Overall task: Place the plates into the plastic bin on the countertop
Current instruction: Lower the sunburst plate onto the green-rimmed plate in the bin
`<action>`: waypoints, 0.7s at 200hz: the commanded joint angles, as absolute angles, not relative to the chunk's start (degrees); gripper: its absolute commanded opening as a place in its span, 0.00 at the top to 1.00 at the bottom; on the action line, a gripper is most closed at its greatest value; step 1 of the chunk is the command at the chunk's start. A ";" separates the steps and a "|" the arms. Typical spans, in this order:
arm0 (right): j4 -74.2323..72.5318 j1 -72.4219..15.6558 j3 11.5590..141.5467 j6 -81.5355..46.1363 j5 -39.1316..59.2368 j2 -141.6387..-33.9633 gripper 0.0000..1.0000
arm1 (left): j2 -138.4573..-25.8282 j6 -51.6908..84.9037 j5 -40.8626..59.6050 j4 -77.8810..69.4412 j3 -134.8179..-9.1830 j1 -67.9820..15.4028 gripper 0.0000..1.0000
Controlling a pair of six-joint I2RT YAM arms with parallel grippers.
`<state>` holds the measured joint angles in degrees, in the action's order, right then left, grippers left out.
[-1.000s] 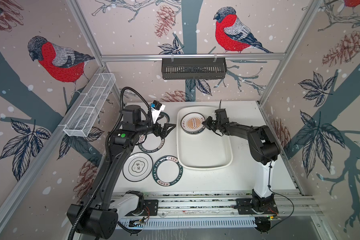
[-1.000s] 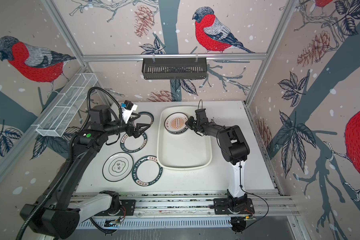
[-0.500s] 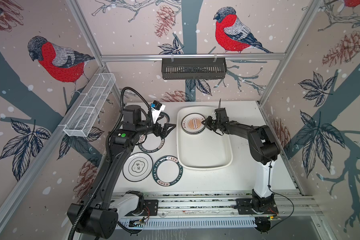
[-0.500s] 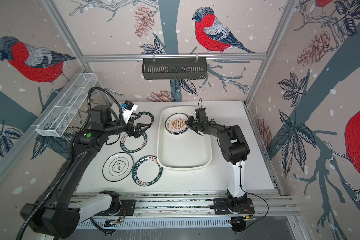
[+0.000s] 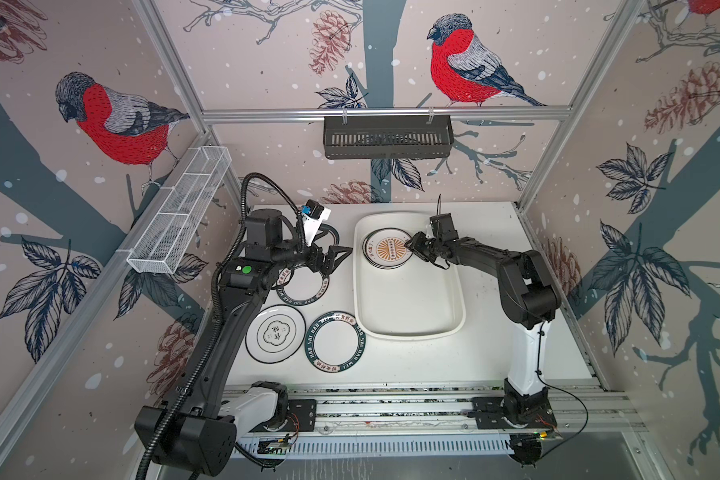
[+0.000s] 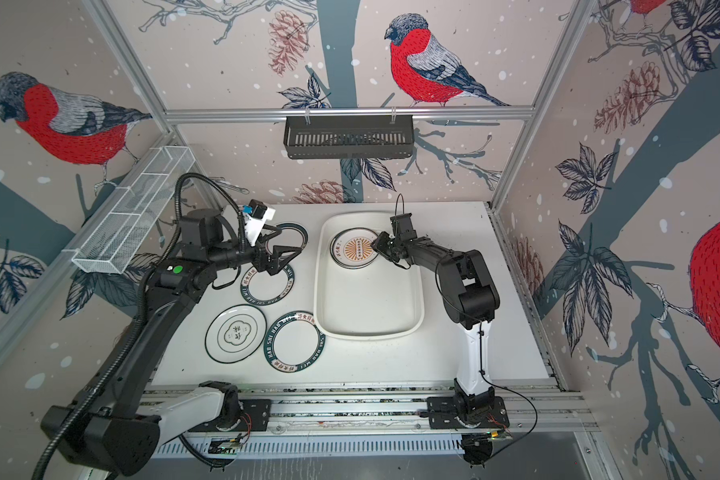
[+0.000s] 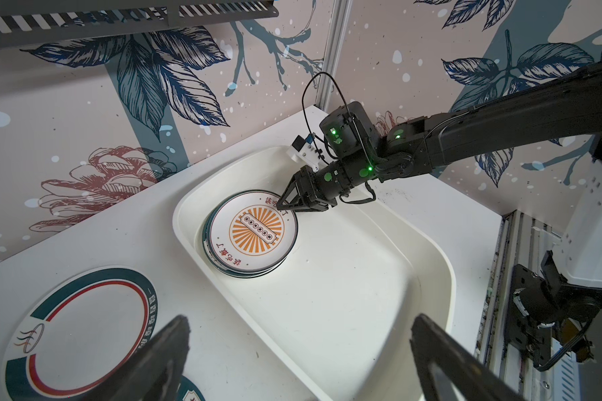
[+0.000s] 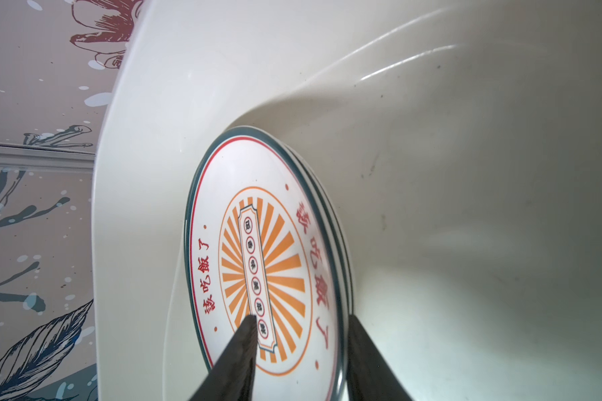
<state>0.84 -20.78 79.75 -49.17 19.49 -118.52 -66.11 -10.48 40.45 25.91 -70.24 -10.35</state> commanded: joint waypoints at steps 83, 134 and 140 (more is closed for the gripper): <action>7.03 -20.70 82.62 -45.00 15.75 -118.52 0.56 | -66.24 -10.46 41.75 24.67 -70.58 -10.36 0.01; 6.22 -20.74 82.44 -45.09 16.94 -118.54 0.57 | -66.01 -10.46 41.62 24.70 -70.34 -10.37 0.02; 6.14 -20.82 82.48 -45.09 17.11 -118.65 0.58 | -65.96 -10.46 41.59 24.63 -70.30 -10.33 0.02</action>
<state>6.39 -20.67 82.37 -46.13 16.56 -118.54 -66.30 -10.41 40.45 25.93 -70.30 -10.35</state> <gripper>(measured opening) 0.428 0.985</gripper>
